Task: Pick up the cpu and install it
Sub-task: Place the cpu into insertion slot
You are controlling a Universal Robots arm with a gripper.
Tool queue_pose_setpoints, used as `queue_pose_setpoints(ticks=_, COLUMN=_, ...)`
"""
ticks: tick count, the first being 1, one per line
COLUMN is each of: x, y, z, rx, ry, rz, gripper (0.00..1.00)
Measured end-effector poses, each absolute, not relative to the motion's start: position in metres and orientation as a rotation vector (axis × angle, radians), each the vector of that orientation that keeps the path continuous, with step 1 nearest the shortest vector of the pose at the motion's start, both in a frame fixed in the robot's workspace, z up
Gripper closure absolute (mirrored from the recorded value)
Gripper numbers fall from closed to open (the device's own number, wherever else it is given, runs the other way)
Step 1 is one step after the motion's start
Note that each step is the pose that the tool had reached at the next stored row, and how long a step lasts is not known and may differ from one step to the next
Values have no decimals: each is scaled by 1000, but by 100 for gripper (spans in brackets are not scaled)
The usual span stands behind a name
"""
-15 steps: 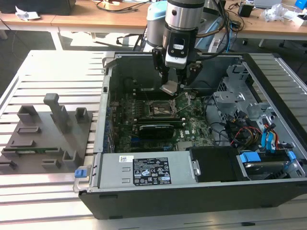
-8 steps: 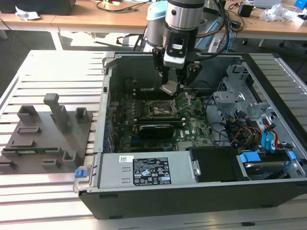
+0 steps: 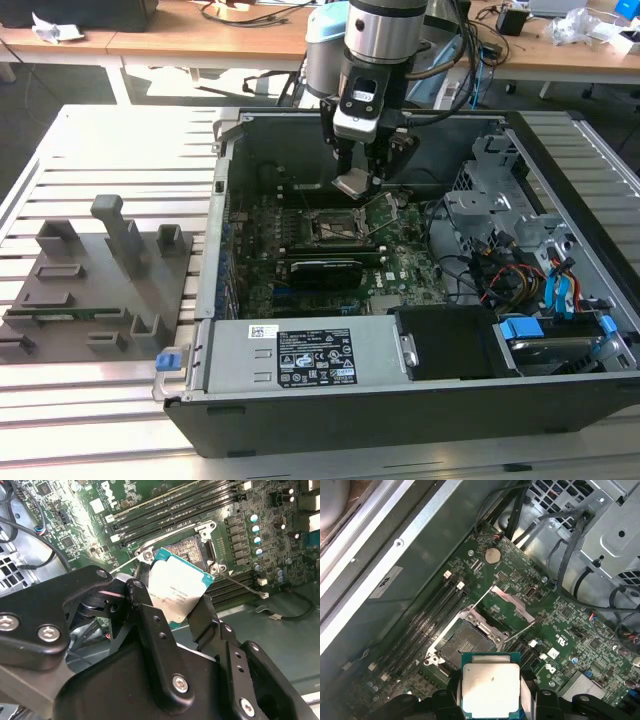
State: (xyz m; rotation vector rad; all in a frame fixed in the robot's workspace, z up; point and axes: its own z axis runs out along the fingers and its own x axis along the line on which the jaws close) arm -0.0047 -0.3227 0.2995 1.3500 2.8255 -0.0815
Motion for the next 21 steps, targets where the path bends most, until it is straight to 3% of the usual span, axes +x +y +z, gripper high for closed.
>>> queue_pose_setpoints(ticks=21, x=-5, y=-323, z=299, rx=1578, ry=2709, rz=-85, gripper=45)
